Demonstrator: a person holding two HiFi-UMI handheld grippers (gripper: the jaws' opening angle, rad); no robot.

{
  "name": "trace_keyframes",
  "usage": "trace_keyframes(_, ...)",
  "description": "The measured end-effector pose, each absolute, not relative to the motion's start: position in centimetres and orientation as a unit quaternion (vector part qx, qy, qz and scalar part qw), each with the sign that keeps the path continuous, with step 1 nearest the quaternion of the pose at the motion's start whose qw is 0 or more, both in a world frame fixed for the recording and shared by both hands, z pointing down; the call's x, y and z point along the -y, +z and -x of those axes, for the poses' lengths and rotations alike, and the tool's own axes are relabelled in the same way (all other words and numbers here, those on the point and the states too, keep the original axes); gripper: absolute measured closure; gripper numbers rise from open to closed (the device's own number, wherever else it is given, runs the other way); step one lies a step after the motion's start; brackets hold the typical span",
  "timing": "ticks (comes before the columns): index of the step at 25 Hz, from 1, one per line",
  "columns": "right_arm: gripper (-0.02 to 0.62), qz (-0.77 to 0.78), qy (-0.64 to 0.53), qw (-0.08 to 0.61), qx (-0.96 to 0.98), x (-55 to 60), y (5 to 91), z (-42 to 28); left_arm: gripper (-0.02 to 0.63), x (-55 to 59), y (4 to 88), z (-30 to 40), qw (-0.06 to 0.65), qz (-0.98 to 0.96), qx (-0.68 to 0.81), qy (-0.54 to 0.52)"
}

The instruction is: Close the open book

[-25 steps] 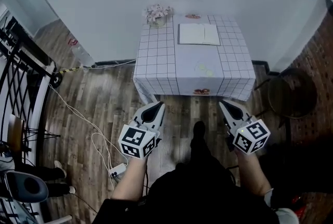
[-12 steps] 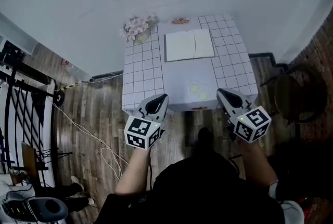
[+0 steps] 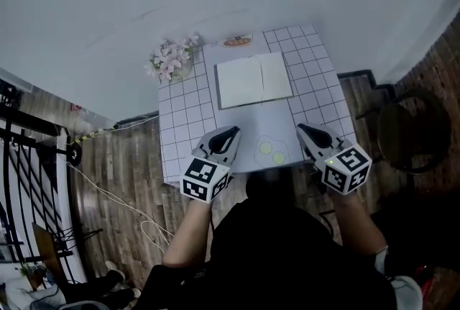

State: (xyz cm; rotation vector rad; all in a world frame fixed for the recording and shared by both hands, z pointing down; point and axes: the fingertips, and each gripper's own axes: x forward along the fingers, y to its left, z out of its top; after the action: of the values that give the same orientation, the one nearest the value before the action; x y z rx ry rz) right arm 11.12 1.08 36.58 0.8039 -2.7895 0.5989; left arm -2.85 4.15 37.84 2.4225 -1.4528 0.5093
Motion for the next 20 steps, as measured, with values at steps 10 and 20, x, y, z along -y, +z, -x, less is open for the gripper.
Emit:
trace_keyframes(10,0.592,-0.295,0.207,0.115,0.926,3.1,38.9,-5.3,0.565,3.6,43.9,3.8,0.11,-0.873,0.401,0.255)
trace_keyframes(20,0.591,-0.298,0.256,0.131,0.91,9.7,45.9,-6.7,0.464,11.3,52.7,2.0,0.098,-0.866,0.354,0.338)
